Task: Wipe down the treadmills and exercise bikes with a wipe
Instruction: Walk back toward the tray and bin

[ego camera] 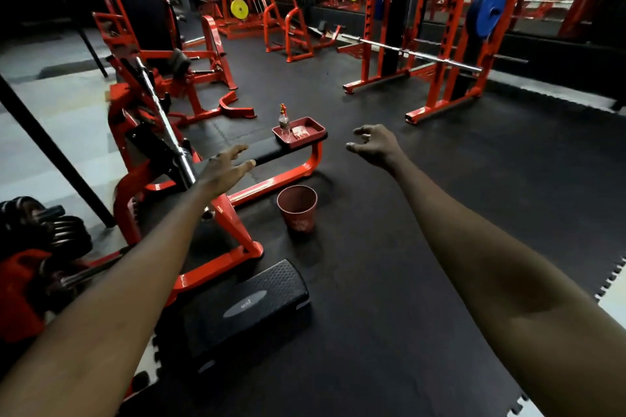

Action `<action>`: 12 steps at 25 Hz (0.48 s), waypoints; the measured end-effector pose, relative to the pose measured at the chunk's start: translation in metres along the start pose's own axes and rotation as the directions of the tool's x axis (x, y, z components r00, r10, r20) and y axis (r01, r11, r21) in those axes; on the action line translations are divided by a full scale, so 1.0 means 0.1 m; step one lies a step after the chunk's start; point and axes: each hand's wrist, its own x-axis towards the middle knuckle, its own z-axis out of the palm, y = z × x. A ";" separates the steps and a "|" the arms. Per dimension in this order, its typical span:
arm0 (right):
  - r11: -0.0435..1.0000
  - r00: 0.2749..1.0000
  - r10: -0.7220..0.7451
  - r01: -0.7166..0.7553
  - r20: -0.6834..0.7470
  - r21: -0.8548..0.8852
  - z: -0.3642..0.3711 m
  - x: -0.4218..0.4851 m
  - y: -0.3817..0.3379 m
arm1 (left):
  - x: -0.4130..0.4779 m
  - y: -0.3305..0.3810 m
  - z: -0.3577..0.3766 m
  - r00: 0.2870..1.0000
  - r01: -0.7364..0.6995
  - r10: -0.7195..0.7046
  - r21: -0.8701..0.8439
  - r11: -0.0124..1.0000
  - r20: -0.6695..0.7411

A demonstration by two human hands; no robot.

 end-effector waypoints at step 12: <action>0.998 0.995 -0.064 0.063 0.070 0.017 0.56 2.95 0.68 | 2.73 -0.33 0.38 0.992 0.100 -0.100 -0.006 0.995 -0.073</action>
